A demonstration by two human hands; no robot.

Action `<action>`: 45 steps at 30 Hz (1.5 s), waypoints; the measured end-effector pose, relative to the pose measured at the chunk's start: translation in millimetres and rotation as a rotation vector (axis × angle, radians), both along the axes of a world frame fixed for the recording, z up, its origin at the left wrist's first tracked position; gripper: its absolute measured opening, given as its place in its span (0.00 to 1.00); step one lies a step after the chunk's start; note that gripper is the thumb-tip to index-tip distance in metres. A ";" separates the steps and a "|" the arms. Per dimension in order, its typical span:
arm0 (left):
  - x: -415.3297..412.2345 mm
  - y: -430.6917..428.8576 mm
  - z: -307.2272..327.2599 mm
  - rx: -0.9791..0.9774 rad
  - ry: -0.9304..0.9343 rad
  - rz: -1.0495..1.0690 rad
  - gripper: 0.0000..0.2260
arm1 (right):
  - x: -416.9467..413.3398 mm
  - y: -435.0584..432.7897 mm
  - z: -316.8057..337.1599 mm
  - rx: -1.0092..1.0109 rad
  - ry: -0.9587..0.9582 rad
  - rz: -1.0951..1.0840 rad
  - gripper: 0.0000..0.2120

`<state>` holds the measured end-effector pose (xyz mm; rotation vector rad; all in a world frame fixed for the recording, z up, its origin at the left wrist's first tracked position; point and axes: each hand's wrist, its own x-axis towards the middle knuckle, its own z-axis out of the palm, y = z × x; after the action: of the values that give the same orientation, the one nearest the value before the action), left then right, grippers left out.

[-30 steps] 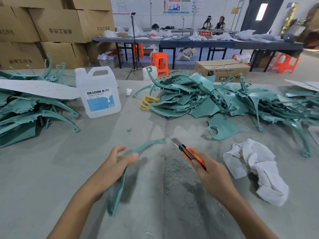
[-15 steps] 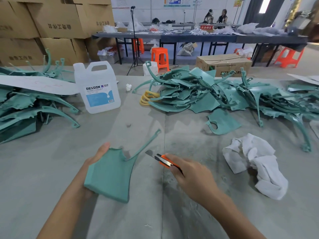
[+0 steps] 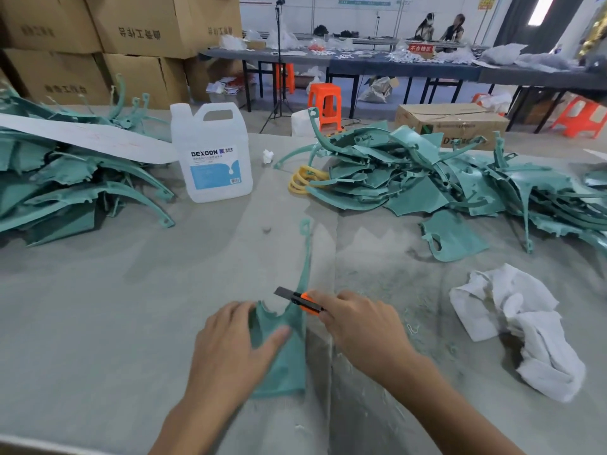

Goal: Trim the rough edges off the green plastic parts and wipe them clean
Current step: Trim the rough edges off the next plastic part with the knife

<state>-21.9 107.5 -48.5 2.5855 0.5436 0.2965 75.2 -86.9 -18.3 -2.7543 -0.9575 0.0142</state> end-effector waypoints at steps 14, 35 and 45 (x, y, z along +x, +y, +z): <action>1.4 -18.2 -15.6 0.151 0.055 -0.014 0.47 | -0.5 -8.7 0.4 -0.076 -0.076 0.072 0.19; 4.4 -21.3 -11.5 0.085 0.026 -0.002 0.47 | 26.0 20.4 81.2 -0.349 -0.480 0.099 0.23; 2.8 -22.3 -10.2 0.050 0.008 -0.007 0.44 | 53.6 0.2 53.0 -0.272 -0.386 0.162 0.24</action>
<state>-19.1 85.2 -58.7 2.6370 0.5366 0.3011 128.8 -86.7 34.7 -2.9791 -1.3659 -0.4030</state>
